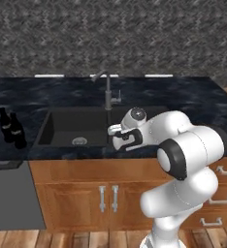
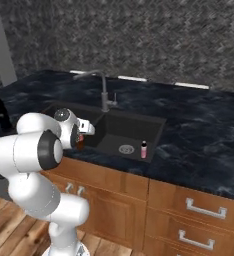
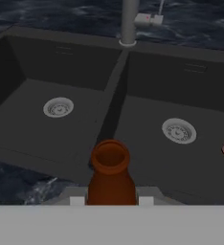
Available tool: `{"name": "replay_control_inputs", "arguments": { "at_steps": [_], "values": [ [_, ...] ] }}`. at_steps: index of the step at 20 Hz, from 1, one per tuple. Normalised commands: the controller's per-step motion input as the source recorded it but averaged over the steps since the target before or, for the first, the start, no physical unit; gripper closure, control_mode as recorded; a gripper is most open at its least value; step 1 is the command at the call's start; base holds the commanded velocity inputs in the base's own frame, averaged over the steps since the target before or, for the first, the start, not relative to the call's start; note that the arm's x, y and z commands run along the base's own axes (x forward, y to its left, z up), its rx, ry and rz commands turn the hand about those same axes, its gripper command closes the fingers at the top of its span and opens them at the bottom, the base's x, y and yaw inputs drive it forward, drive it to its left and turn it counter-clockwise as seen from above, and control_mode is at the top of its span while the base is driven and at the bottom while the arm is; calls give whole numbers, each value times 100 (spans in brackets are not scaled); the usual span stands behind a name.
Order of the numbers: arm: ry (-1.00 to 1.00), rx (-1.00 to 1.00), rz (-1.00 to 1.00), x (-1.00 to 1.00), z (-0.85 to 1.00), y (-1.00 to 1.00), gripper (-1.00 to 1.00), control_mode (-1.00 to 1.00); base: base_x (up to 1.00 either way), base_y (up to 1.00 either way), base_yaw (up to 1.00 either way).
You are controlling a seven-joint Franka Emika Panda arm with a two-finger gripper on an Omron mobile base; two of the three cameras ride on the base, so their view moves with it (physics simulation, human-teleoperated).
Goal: Place the large bottle from the dining counter next to the other large bottle outside the sink, and place the small bottle from the dining counter next to the other small bottle inside the sink.
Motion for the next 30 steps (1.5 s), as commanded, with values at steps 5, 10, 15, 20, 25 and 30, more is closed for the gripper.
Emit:
{"name": "replay_control_inputs", "arguments": {
  "at_steps": [5,10,15,20,25,30],
  "values": [
    [0,0,0,0,0,0,100,100,32,35,-22],
    [0,0,0,0,0,0,100,100,14,2,-20],
    [0,0,0,0,0,0,100,100,25,0,-11],
    [0,0,0,0,0,0,100,100,32,0,-10],
    [0,0,0,0,0,0,100,100,40,0,-9],
    [0,0,0,0,0,0,100,100,44,0,-7]
  ]
}}
